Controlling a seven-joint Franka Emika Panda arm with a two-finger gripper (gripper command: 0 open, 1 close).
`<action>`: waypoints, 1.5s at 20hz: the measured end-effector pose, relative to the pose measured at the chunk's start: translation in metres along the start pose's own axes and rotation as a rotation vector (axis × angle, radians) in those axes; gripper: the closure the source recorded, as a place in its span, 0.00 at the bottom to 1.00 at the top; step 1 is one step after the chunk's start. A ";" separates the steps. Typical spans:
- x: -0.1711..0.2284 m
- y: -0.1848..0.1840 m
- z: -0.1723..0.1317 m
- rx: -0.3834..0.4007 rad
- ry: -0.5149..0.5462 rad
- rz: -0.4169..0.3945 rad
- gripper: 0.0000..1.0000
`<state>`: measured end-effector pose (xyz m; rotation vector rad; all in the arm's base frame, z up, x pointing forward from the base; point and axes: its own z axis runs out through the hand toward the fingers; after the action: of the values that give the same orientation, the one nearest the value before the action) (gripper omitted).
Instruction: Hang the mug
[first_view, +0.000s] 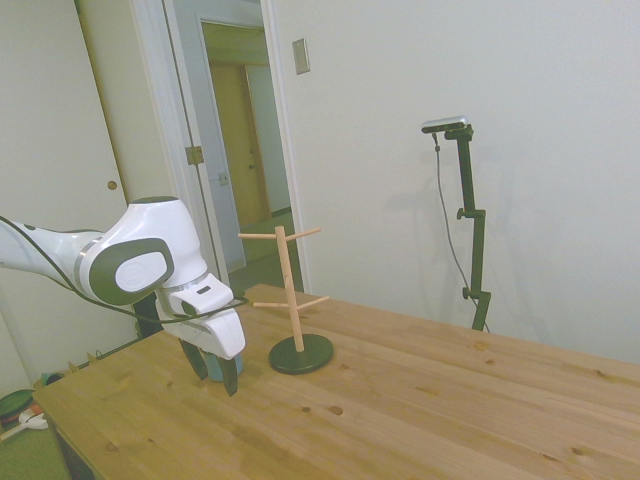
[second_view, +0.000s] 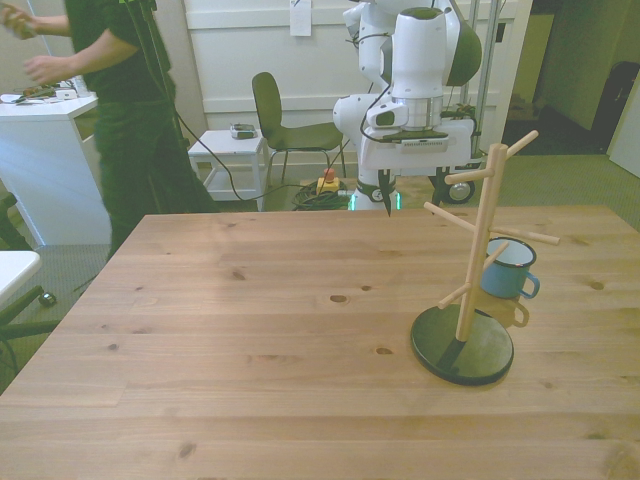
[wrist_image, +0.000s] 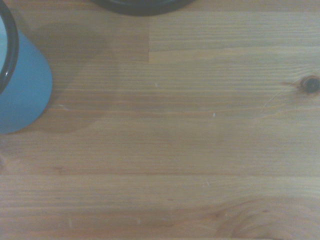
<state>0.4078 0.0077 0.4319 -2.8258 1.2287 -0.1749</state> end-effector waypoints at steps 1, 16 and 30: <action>0.000 0.000 0.000 0.001 0.000 0.000 0.00; -0.064 -0.127 -0.056 0.077 0.043 -0.177 0.00; -0.078 -0.203 0.028 0.001 0.012 -0.226 0.00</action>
<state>0.5057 0.2040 0.4174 -2.9607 0.9071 -0.2016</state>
